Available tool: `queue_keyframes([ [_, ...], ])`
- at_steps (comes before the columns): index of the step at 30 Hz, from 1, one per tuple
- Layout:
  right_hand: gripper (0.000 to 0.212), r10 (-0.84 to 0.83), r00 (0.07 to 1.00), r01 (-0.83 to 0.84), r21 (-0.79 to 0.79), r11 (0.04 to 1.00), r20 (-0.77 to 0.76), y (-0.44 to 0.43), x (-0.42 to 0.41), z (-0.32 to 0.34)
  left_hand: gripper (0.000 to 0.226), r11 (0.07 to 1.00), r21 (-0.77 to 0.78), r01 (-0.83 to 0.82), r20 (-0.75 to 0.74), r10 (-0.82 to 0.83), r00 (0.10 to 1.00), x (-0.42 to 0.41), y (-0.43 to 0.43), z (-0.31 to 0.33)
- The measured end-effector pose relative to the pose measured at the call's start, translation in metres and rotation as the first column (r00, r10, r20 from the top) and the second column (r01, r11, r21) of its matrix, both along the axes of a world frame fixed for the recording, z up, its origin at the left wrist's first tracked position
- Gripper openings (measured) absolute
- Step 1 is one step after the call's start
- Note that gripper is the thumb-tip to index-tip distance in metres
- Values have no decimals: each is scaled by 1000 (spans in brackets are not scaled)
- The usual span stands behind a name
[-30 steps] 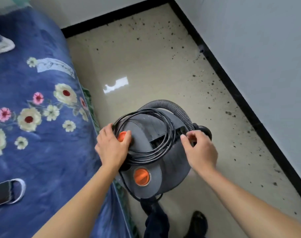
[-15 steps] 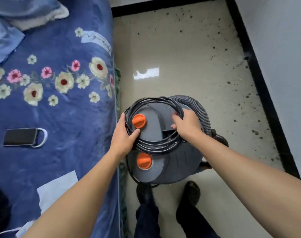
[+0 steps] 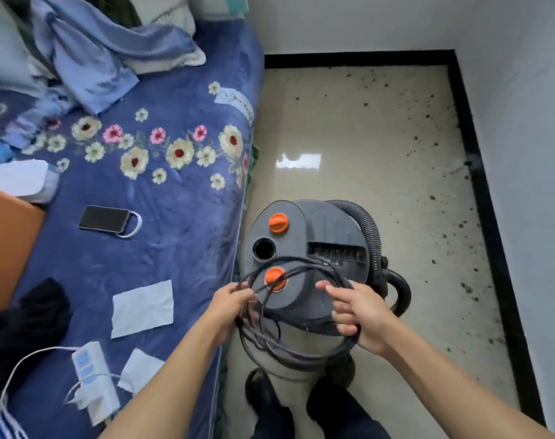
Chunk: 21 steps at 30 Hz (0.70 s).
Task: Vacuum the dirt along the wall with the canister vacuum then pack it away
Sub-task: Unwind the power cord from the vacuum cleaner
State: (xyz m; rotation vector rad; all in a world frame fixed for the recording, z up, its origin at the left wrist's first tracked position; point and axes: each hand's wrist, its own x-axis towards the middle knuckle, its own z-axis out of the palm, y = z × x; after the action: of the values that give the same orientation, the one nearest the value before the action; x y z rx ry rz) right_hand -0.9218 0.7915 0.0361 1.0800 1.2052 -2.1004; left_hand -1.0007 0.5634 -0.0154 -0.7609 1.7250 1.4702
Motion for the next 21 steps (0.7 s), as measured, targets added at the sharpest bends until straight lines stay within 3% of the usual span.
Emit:
queue_keyframes([
  [3,20,115,992,-112,-42,993,58,-4,43,14,22,984,57,170,98,-175,980,38,-18,12],
  [6,22,121,991,-122,10,992,61,-9,81,26,40,902,62,428,162,-432,887,76,-30,27],
  [10,21,78,997,-80,303,950,18,-18,129,41,11,771,66,634,24,-636,771,110,-42,53],
  [11,21,61,998,-59,359,932,5,-20,141,47,5,741,67,669,-20,-669,743,116,-45,58],
  [14,14,32,998,-7,439,898,-51,-23,174,77,20,686,54,725,-90,-720,688,128,-57,78],
  [17,7,154,985,-84,566,820,-76,-21,201,120,13,617,25,786,-143,-776,614,132,-66,103],
  [19,15,223,973,-142,608,781,-59,-18,219,148,16,607,-16,795,-176,-784,595,135,-64,119],
  [21,29,249,967,-177,571,801,-49,-11,236,167,21,607,-68,791,-227,-782,581,140,-53,136],
])
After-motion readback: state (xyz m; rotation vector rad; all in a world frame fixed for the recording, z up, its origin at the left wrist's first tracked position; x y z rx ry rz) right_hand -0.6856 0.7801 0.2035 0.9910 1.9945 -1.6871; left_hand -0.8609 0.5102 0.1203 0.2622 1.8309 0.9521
